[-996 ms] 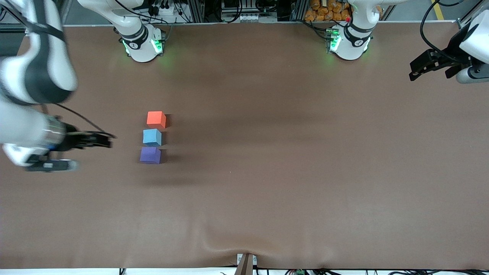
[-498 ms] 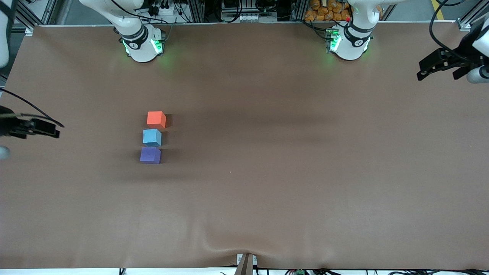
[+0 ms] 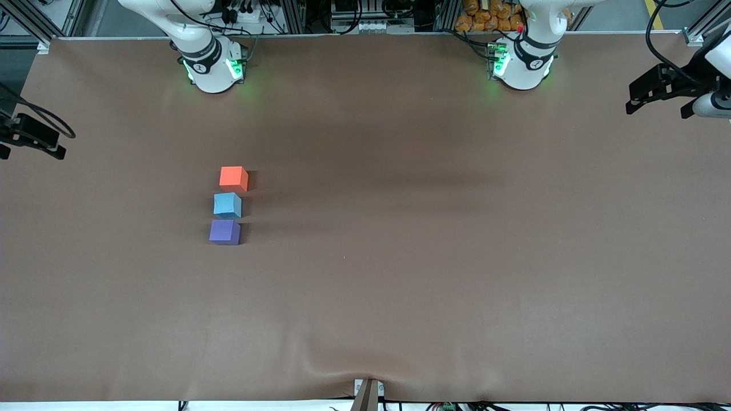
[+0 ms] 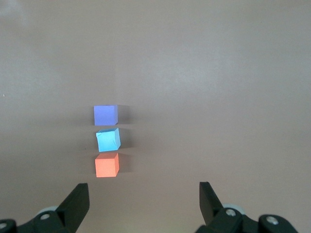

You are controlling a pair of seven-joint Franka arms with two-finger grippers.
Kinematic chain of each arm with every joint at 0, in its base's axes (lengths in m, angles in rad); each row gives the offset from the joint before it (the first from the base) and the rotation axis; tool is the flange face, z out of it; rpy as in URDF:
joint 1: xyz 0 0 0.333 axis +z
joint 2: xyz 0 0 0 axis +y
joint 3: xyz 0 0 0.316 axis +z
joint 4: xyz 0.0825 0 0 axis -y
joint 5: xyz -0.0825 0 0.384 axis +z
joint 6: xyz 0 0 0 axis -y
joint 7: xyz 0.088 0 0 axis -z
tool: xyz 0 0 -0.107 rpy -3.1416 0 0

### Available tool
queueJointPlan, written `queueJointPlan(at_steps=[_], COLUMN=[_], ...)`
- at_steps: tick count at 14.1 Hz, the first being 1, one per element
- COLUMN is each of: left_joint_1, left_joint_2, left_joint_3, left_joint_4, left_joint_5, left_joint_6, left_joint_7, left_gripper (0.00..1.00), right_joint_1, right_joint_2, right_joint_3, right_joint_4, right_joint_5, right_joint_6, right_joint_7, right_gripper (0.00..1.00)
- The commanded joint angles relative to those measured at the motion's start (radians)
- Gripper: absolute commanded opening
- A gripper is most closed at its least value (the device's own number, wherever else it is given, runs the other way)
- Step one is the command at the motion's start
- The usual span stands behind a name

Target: Place blue block between orange and purple blocks

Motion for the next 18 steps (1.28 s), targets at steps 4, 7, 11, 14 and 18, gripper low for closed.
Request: queueJointPlan(at_steps=[4, 7, 11, 14, 18], left_joint_1=[0.002, 0.001, 0.004, -0.001, -0.112], left_joint_2=[-0.013, -0.009, -0.007, -0.001, 0.011], left_joint_3=[-0.049, -0.066, -0.067, -0.066, 0.009], left_joint_4=[-0.008, -0.002, 0.001, 0.001, 0.003], left_joint_5=[-0.019, -0.024, -0.022, -0.01, 0.027], left_joint_6=[-0.018, -0.018, -0.018, -0.017, -0.014], left_joint_7=[-0.042, -0.042, -0.039, -0.031, -0.046], left_gripper=[1.0, 1.0, 1.0, 1.0, 1.0], right_joint_1=[0.023, 0.022, 0.023, 0.023, 0.023], right_joint_2=[-0.115, -0.107, -0.102, -0.102, -0.102], right_joint_3=[0.008, 0.006, 0.006, 0.006, 0.006], right_joint_4=[-0.173, -0.139, -0.138, -0.136, -0.136], right_joint_5=[-0.02, -0.011, -0.008, -0.008, -0.008], right_joint_6=[0.064, 0.068, 0.074, 0.074, 0.074], right_joint_7=[0.004, -0.028, -0.026, -0.026, -0.026], right_gripper=[1.0, 1.0, 1.0, 1.0, 1.0])
